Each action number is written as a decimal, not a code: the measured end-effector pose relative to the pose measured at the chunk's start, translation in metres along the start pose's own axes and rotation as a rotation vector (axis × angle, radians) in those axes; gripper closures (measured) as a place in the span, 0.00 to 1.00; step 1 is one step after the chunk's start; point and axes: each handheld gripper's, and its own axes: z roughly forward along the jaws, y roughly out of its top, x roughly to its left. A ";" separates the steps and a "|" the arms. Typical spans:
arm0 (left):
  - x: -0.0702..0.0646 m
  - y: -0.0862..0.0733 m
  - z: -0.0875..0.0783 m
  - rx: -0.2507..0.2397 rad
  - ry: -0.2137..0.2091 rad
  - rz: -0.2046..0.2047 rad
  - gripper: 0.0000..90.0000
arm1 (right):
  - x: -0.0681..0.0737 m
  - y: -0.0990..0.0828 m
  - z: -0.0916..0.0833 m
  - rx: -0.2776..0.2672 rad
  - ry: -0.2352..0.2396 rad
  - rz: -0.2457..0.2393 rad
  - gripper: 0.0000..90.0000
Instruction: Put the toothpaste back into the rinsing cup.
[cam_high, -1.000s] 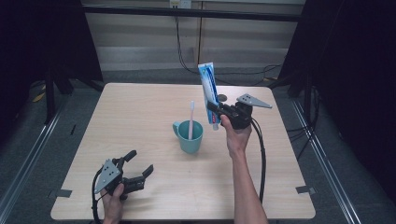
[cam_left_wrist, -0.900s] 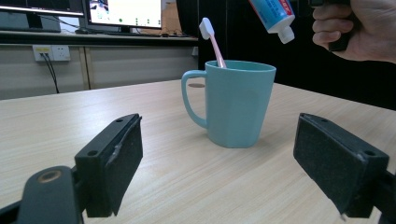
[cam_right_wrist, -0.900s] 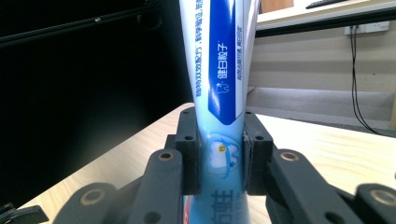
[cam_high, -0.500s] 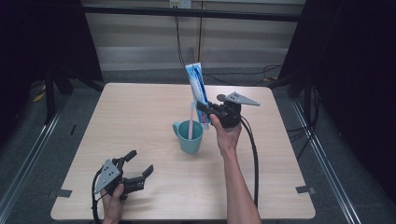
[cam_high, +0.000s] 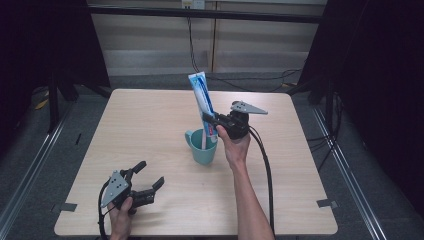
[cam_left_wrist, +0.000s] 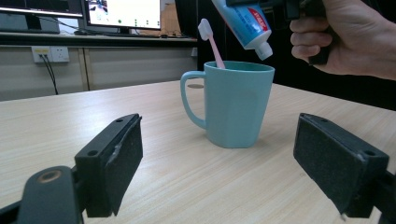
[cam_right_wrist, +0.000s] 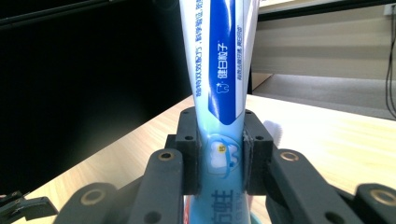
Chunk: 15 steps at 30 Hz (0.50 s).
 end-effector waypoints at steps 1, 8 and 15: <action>0.000 0.000 0.000 0.000 0.000 0.000 0.17 | 0.001 -0.001 0.002 0.002 0.001 0.003 0.81; 0.000 0.000 0.000 -0.001 -0.001 0.003 0.17 | 0.003 -0.008 0.011 0.023 0.012 -0.003 0.81; 0.000 0.000 0.000 -0.004 0.000 0.002 0.17 | 0.006 -0.018 0.017 0.042 0.021 -0.009 0.81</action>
